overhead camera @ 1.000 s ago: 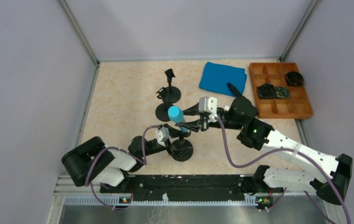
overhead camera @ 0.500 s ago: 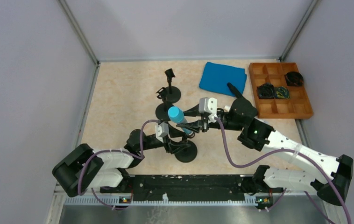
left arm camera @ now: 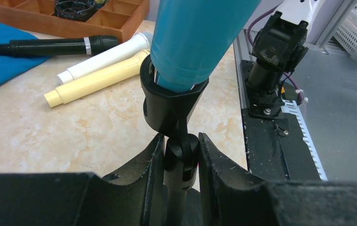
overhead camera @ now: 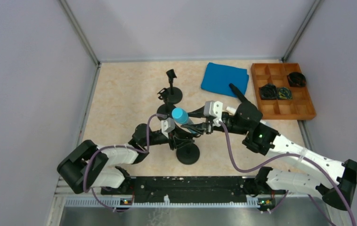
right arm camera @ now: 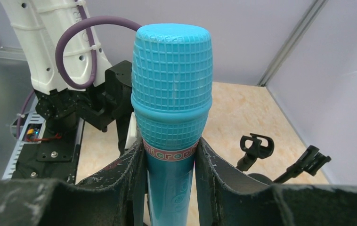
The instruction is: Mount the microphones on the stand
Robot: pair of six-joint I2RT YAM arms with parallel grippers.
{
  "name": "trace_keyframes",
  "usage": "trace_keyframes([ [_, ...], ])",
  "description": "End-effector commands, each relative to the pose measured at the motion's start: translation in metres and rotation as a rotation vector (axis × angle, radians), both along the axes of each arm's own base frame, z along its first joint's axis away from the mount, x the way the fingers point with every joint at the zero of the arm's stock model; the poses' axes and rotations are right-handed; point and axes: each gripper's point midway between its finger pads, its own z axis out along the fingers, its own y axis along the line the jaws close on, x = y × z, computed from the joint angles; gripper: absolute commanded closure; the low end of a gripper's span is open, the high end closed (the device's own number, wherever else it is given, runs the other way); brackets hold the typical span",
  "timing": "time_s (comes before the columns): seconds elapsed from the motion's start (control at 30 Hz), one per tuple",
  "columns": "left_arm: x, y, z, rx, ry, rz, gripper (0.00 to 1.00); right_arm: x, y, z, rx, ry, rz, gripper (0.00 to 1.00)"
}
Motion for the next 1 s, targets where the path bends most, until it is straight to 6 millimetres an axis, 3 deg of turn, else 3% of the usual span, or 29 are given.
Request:
trace_keyframes([
  [0.0, 0.016, -0.007, 0.006, 0.017, 0.035, 0.046, 1.00, 0.002, -0.010, 0.030, 0.103, -0.099, -0.048, 1.00],
  [0.2, 0.048, 0.002, 0.020, -0.020, 0.072, 0.338, 1.00, 0.018, -0.023, 0.048, 0.204, -0.139, -0.168, 1.00],
  [0.5, 0.062, 0.017, 0.044, -0.109, 0.060, 0.656, 1.00, 0.016, -0.042, 0.104, 0.397, -0.231, -0.220, 1.00],
  [0.83, 0.068, 0.004, 0.051, -0.073, -0.015, 0.927, 1.00, 0.023, -0.055, 0.100, 0.392, -0.231, -0.295, 1.00],
  [0.87, 0.066, -0.001, 0.050, -0.076, -0.016, 0.909, 0.96, 0.025, -0.057, 0.098, 0.388, -0.228, -0.311, 1.00],
  [0.9, 0.064, -0.005, 0.050, -0.086, -0.012, 0.888, 0.81, 0.026, -0.059, 0.096, 0.382, -0.226, -0.320, 1.00],
  [0.97, 0.064, -0.007, 0.048, -0.115, 0.035, 0.885, 0.61, 0.027, -0.062, 0.094, 0.373, -0.227, -0.333, 1.00],
])
